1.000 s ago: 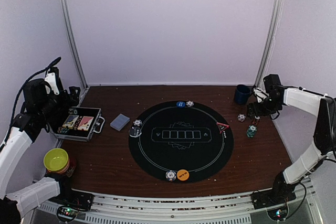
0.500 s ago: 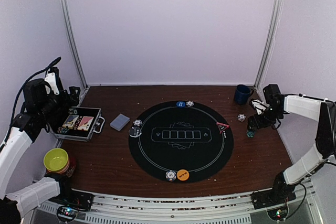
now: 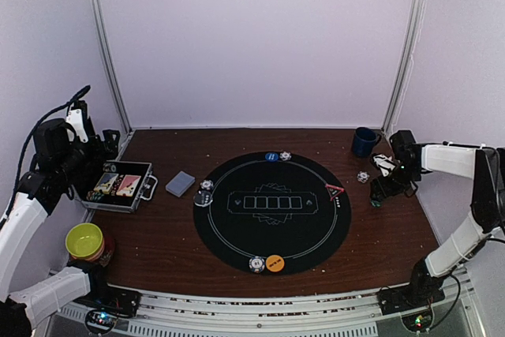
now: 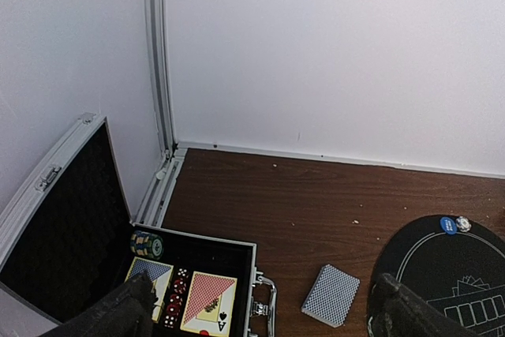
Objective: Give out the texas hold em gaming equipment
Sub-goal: Pick up the pile of poker chips from the pile of poker chips.
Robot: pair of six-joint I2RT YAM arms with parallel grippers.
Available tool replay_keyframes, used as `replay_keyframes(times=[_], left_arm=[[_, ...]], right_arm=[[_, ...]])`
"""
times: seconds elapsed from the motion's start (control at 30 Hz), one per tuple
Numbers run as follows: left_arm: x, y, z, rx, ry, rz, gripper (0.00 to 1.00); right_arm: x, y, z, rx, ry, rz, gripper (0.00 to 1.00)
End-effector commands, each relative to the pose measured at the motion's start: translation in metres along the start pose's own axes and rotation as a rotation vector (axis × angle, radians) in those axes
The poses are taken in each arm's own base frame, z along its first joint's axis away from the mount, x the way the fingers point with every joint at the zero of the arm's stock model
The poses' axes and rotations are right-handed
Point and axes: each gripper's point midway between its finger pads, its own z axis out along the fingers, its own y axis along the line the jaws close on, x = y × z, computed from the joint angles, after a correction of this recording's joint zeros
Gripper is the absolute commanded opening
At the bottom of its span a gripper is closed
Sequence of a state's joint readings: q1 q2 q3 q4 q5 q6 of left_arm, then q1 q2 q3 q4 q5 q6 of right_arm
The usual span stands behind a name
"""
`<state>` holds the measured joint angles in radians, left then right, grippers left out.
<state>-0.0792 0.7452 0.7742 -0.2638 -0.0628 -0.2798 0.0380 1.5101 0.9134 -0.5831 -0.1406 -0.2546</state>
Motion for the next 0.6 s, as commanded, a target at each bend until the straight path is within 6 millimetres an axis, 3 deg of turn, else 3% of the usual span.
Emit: replay_keyframes(times=[0.0,0.57], left_arm=[[-0.0127,-0.0002,-0.0030,0.004,-0.044,-0.005,0.98],[-0.0136,0.0002,-0.0034,0.002,-0.047,-0.004,0.98]], right_arm=[[-0.0040,-0.0043,0.0039,0.037,-0.005,0.006,0.69],[-0.0073,-0.0043,0.0078,0.037,-0.004,0.006,0.44]])
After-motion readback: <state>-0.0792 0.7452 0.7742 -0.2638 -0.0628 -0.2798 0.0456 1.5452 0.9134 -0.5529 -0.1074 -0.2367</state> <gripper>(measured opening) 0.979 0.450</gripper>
